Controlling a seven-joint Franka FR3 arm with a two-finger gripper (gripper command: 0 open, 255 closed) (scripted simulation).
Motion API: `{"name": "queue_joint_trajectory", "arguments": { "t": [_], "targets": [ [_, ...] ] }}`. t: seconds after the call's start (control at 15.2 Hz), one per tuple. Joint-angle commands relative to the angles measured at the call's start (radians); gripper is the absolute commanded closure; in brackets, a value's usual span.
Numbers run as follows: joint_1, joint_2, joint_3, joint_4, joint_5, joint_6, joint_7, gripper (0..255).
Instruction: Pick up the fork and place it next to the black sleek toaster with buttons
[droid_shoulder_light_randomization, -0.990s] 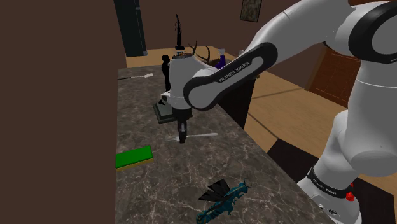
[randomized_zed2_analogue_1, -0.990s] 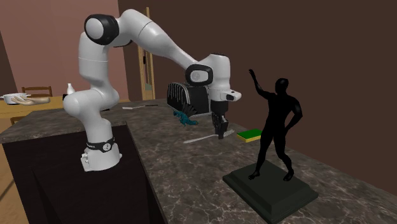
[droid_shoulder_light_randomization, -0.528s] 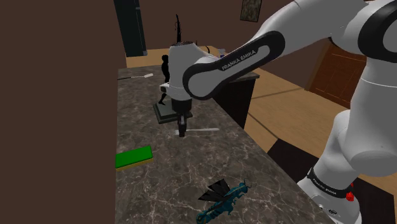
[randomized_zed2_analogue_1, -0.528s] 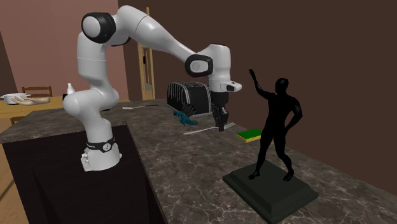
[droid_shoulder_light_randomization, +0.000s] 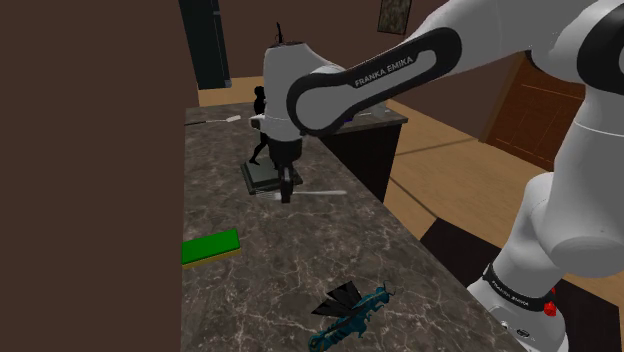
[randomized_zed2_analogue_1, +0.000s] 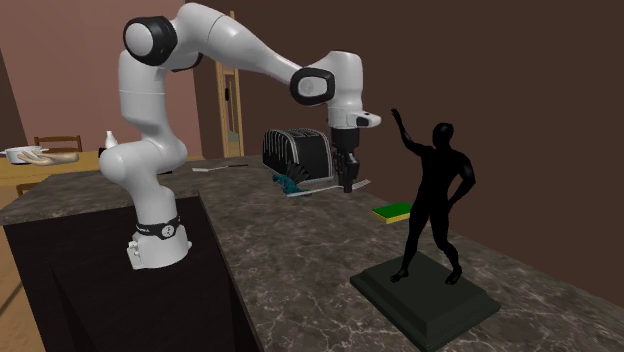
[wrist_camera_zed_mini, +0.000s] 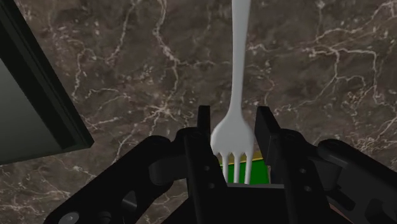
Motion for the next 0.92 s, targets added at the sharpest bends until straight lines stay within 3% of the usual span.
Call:
{"name": "queue_joint_trajectory", "arguments": {
  "t": [0.0,0.86],
  "targets": [
    [0.0,-0.007,0.0,0.024,0.001,-0.031,0.0,255],
    [-0.002,-0.04,0.001,0.16,0.008,-0.199,-0.001,255]
  ]
}}
